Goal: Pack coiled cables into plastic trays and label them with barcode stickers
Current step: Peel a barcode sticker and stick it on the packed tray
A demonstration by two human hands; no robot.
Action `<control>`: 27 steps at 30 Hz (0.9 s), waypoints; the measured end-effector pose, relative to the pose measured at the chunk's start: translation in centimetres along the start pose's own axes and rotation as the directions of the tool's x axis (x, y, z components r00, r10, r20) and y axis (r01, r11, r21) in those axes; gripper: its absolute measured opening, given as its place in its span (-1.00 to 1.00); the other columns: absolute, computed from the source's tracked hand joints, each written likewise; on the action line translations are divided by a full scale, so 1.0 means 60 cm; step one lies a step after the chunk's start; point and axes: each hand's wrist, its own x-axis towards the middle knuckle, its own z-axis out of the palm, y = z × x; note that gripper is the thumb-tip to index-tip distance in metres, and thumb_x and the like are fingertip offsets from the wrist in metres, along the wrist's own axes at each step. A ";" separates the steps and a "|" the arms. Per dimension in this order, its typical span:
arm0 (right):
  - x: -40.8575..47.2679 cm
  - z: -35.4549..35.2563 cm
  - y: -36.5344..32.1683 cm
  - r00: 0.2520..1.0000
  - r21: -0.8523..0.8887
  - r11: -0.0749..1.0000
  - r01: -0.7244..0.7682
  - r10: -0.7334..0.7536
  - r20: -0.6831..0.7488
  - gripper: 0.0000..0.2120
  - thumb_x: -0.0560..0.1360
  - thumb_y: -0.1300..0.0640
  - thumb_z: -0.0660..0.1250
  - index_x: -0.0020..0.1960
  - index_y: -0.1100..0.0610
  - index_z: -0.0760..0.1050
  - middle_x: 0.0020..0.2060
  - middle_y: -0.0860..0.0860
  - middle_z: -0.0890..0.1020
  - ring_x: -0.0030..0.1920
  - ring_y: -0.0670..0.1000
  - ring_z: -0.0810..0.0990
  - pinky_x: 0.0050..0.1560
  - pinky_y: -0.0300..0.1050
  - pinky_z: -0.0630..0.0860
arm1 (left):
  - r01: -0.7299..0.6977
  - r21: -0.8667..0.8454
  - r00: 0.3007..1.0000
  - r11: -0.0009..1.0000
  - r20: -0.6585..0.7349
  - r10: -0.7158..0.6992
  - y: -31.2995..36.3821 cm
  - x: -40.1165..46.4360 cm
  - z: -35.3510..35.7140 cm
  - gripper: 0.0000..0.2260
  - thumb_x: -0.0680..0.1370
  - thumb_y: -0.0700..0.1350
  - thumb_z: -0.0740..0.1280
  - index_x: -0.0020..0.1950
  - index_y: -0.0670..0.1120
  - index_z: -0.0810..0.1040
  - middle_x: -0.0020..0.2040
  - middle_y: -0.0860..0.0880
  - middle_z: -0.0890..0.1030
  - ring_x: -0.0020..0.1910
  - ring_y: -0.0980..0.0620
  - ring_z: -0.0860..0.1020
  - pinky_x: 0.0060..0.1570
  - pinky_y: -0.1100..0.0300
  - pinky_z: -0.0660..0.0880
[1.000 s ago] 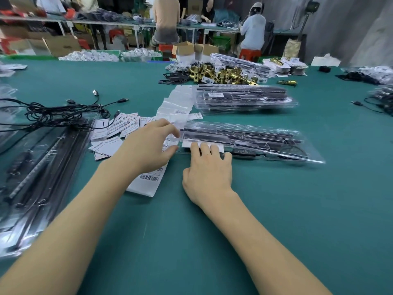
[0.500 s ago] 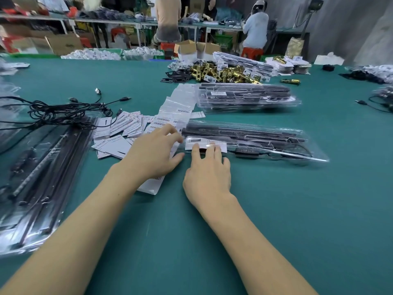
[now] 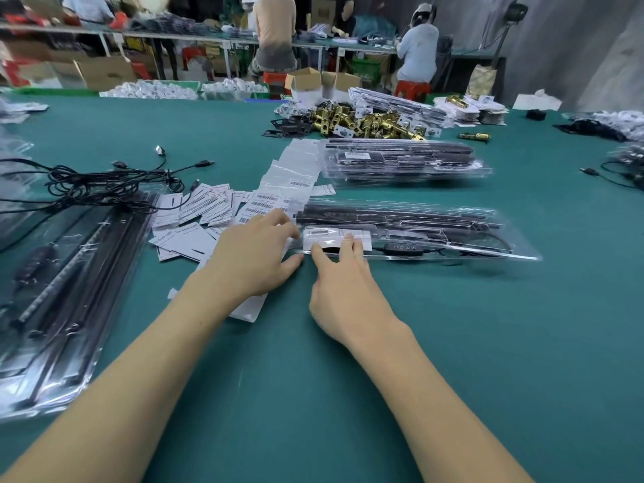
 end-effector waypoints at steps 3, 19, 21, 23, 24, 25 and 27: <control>-0.002 0.002 -0.002 1.000 0.033 0.999 -0.012 0.013 -0.020 -0.47 0.62 0.20 0.11 0.57 0.11 0.13 0.55 0.34 -0.03 0.59 0.27 -0.13 0.56 0.09 0.02 | 0.005 -0.005 1.000 1.000 0.004 -0.005 0.000 0.001 0.000 -0.67 0.60 0.21 0.19 0.29 0.13 0.48 0.35 0.18 0.40 0.29 0.08 0.44 -0.08 0.14 0.35; -0.018 0.010 0.016 0.981 -0.049 0.998 -0.025 0.015 -0.194 -0.54 0.63 0.01 0.12 0.50 0.12 0.26 0.35 0.14 0.27 0.43 0.17 0.24 0.36 0.03 0.32 | 0.020 -0.026 1.000 0.999 0.018 -0.019 0.003 0.002 -0.001 -0.67 0.60 0.19 0.21 0.29 0.09 0.47 0.33 0.16 0.41 0.26 0.05 0.46 -0.10 0.14 0.35; -0.019 0.008 0.021 0.979 -0.056 0.998 -0.018 0.006 -0.203 -0.48 0.63 -0.03 0.11 0.55 0.09 0.20 0.44 0.12 0.26 0.51 0.14 0.16 0.41 0.05 0.28 | 0.021 -0.031 1.000 0.999 0.022 -0.021 0.003 0.001 0.000 -0.66 0.59 0.20 0.22 0.29 0.09 0.47 0.34 0.15 0.40 0.24 0.04 0.47 -0.10 0.14 0.34; -0.020 0.005 0.032 0.977 -0.013 1.000 0.024 -0.027 -0.212 -0.45 0.62 -0.05 0.14 0.57 0.08 0.19 0.48 0.07 0.26 0.51 0.10 0.18 0.43 0.01 0.25 | 0.031 -0.049 0.999 0.998 0.027 -0.029 0.002 0.001 0.001 -0.66 0.59 0.20 0.24 0.29 0.09 0.47 0.37 0.14 0.35 0.20 0.03 0.49 -0.11 0.14 0.33; -0.020 0.005 0.036 0.976 0.019 0.999 0.047 -0.041 -0.215 -0.44 0.61 -0.05 0.16 0.57 0.08 0.20 0.48 0.05 0.26 0.48 0.09 0.24 0.41 -0.04 0.27 | 0.042 -0.070 0.999 0.997 0.032 -0.039 0.000 0.002 0.002 -0.67 0.58 0.20 0.24 0.29 0.11 0.47 0.40 0.13 0.32 0.18 0.02 0.51 -0.10 0.14 0.32; -0.020 0.004 0.038 0.975 0.059 0.996 0.063 -0.048 -0.218 -0.43 0.60 -0.06 0.19 0.56 0.08 0.21 0.47 0.02 0.27 0.41 0.07 0.33 0.35 -0.08 0.30 | 0.058 -0.105 0.998 0.993 0.041 -0.054 -0.003 0.002 0.002 -0.68 0.58 0.20 0.25 0.28 0.13 0.46 0.41 0.11 0.32 0.16 0.00 0.52 -0.09 0.13 0.33; -0.019 0.004 0.043 0.973 0.131 0.988 0.083 -0.052 -0.223 -0.41 0.58 -0.07 0.23 0.55 0.07 0.22 0.43 -0.03 0.26 0.26 0.05 0.45 0.17 -0.14 0.34 | 0.086 -0.185 0.996 0.979 0.055 -0.077 -0.009 0.003 0.002 -0.71 0.57 0.20 0.26 0.26 0.17 0.44 0.33 0.07 0.42 0.18 -0.02 0.52 -0.03 0.10 0.37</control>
